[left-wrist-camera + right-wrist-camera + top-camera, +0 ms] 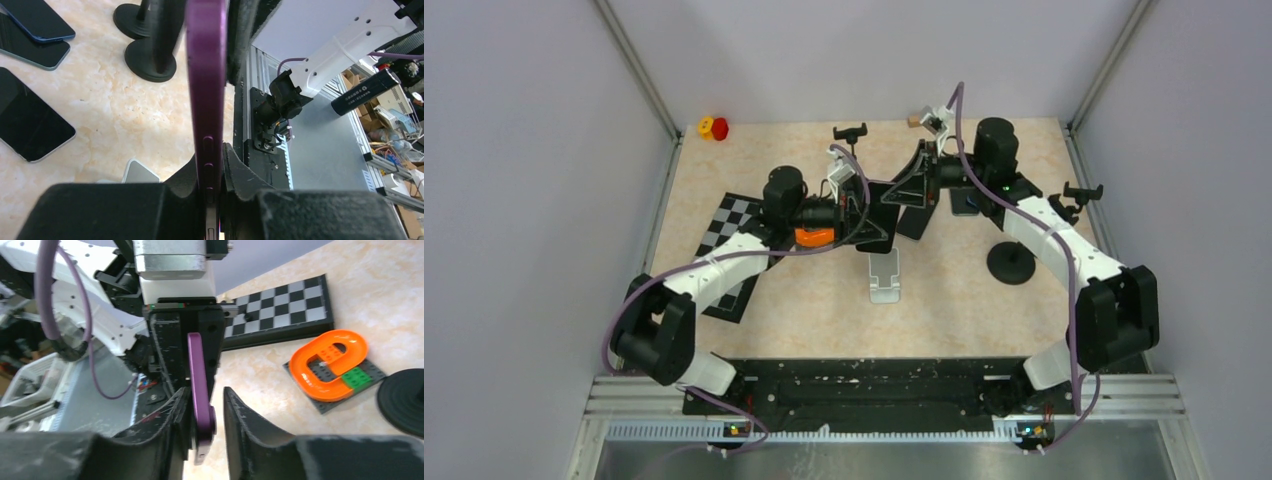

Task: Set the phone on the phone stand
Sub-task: Pick up the phone at the center of the board, then place the phone on the phone stand.

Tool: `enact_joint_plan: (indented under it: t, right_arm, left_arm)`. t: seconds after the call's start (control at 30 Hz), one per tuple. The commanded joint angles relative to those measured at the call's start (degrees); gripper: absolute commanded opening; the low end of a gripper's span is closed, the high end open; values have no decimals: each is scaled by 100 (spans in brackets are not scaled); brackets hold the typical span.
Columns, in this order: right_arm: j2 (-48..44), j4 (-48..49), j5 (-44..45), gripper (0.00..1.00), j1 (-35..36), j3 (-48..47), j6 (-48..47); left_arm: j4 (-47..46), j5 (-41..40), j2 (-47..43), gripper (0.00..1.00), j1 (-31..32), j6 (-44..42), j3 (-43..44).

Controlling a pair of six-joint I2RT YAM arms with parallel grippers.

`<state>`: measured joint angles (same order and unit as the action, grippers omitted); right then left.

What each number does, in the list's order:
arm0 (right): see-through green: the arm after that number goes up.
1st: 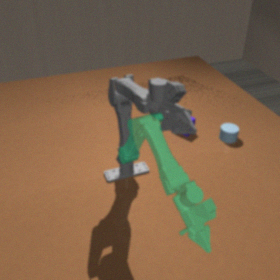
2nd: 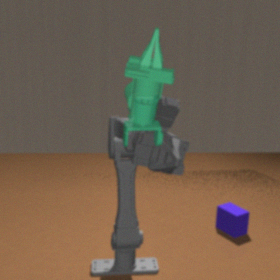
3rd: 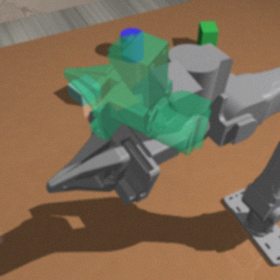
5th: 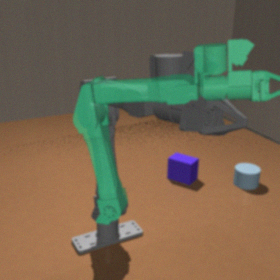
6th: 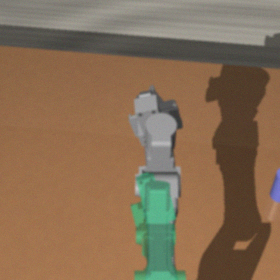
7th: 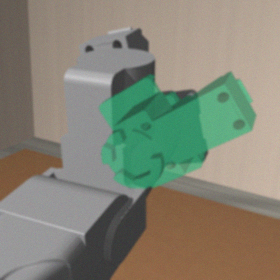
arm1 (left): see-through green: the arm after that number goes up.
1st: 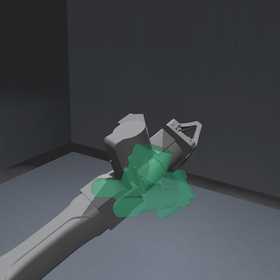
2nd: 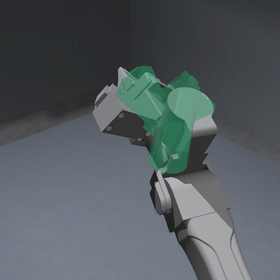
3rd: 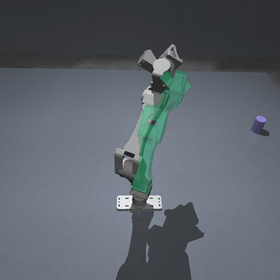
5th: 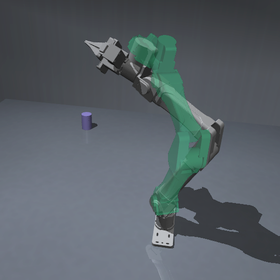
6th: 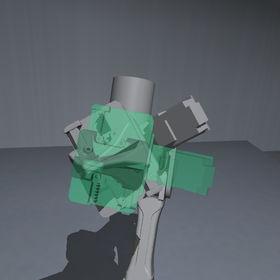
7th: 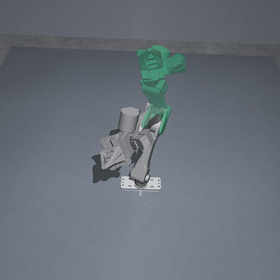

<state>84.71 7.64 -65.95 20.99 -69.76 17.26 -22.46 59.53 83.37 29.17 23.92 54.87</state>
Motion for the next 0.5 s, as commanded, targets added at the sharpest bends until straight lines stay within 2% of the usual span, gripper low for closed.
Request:
enact_joint_plan:
  t: [0.0, 0.03, 0.07, 0.13, 0.27, 0.3, 0.37, 0.47]
  right_arm:
    - [158, 1000, -423, 19, 37, 52, 717]
    - [160, 1039, -437, 5, 36, 69, 760]
    - [146, 1005, -421, 0, 36, 70, 714]
    - [98, 619, -340, 0, 24, 11, 336]
    - [19, -916, -110, 0, -46, -292, -1053]
    - [24, -1288, -86, 0, -55, -383, -1426]
    - [28, -1919, 36, 0, -61, -489, -2087]
    - [72, -2342, 33, 0, -64, -420, -2640]
  left_arm:
    - [-639, -49, 61, 2, 43, 21, -40]
    - [-626, -85, 63, 7, 40, -28, -58]
    - [-573, -143, 65, 14, 37, -113, -76]
    - [-308, -303, 32, 35, 21, -353, -72]
    - [616, -783, -163, 90, -71, -973, 58]
    - [920, -880, -228, 97, -108, -1177, 117]
    - [1526, -958, -354, 99, -215, -1593, 282]
    - [2460, -1061, -554, 99, -413, -2318, 518]
